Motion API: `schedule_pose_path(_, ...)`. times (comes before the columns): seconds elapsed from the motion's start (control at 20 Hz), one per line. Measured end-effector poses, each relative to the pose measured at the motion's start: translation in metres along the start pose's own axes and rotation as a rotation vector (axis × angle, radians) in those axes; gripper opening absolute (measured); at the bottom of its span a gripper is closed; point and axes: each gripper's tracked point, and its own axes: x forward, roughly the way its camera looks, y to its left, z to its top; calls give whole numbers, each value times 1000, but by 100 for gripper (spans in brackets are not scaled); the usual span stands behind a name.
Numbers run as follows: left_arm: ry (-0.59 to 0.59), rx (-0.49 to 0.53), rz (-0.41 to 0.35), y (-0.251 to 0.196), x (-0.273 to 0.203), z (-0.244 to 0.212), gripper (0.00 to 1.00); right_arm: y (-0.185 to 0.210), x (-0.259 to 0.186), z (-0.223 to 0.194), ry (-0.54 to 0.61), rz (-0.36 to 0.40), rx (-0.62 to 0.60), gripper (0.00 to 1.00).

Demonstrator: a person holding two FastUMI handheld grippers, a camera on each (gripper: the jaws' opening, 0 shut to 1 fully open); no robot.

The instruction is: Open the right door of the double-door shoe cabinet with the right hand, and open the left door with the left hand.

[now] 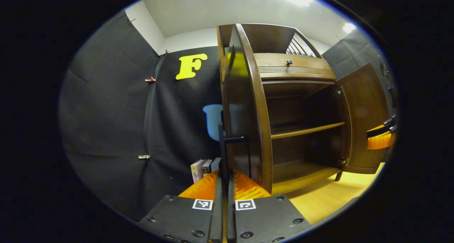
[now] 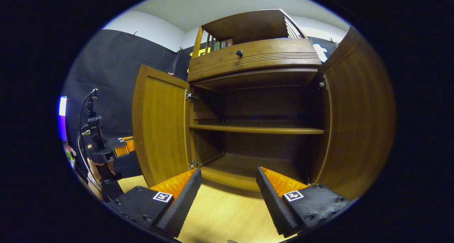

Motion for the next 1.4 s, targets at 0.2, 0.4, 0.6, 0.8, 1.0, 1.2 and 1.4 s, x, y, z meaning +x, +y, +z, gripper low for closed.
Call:
schedule_pose_path(0.2,57,-13,46,18,-14,-7,8,-2,3,-2,3,-2,-17,98)
schedule_pose_path(0.4,37,44,83,26,-32,11,8,-6,8,-8,22,-11,-10,98)
schedule_pose_path(0.6,27,76,53,12,-38,26,8,-8,8,-9,24,-15,-7,96)
schedule_pose_path(0.8,-2,-8,48,10,-42,43,7,-13,8,-2,28,-35,-31,98)
schedule_pose_path(1.0,-20,-61,86,9,-44,62,5,-17,1,12,10,-75,-87,97)
schedule_pose_path(1.2,-60,-70,-42,-36,-59,80,8,-17,-4,20,-6,-94,-129,97)
schedule_pose_path(1.4,-67,-60,-152,-79,-54,83,10,-12,-9,22,-1,-92,-122,97)
